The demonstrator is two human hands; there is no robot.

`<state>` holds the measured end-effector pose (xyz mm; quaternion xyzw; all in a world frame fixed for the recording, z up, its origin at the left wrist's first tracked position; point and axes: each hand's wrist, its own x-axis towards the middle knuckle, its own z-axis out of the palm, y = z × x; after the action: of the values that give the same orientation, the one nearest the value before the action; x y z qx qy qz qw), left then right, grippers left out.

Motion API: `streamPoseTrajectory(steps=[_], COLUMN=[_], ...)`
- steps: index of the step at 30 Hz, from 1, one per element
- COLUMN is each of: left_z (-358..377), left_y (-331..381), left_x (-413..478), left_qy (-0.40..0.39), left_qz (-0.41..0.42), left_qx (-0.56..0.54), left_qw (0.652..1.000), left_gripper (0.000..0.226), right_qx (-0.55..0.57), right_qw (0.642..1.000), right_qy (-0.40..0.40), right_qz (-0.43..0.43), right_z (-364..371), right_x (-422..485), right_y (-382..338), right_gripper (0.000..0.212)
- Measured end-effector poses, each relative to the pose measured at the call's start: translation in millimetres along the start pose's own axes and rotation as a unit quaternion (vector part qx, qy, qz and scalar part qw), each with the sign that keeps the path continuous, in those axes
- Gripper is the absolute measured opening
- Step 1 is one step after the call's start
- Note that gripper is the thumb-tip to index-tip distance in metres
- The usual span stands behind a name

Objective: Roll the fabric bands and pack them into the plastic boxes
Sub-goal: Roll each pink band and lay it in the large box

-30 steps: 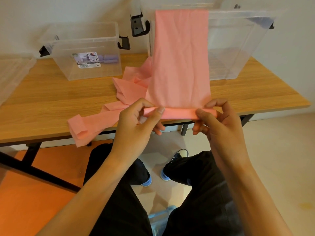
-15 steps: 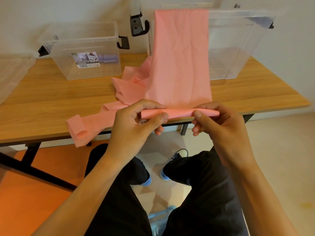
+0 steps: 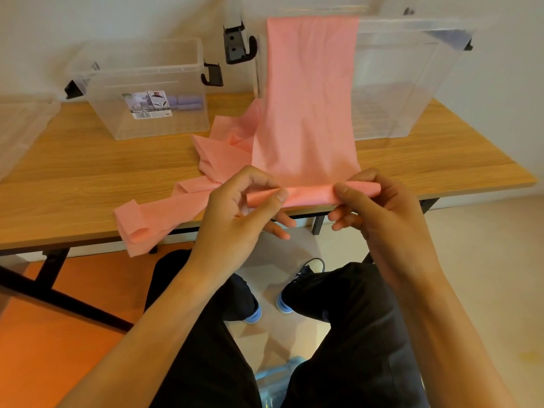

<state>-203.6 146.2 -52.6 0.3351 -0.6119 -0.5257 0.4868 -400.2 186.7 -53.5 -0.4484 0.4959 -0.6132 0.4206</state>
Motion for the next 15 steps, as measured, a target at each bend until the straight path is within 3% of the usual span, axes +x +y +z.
streamPoseTrajectory(steps=[3, 6, 11, 15], left_z=[-1.9, -3.4, -4.2, -2.2], left_y=[2.0, 2.0, 0.1, 2.6], left_x=[0.1, -0.9, 0.5, 1.9], left_qy=[-0.005, -0.019, 0.009, 0.026], left_qz=[0.023, 0.030, 0.020, 0.017], left_qx=[0.009, 0.020, 0.038, 0.036], left_qw=[1.000, 0.999, 0.999, 0.999], left_gripper=[0.015, 0.018, 0.010, 0.011], right_qx=[-0.003, 0.001, 0.031, 0.004], right_qw=[1.000, 1.000, 0.999, 1.000], right_qy=[0.009, 0.008, -0.007, -0.003], right_qz=[-0.009, -0.013, 0.001, 0.005], right_z=[1.0, 1.8, 1.6, 0.4], right_x=[0.8, -0.4, -3.3, -2.8], right_y=[-2.8, -2.5, -4.7, -3.8], right_gripper=[0.018, 0.011, 0.038, 0.026])
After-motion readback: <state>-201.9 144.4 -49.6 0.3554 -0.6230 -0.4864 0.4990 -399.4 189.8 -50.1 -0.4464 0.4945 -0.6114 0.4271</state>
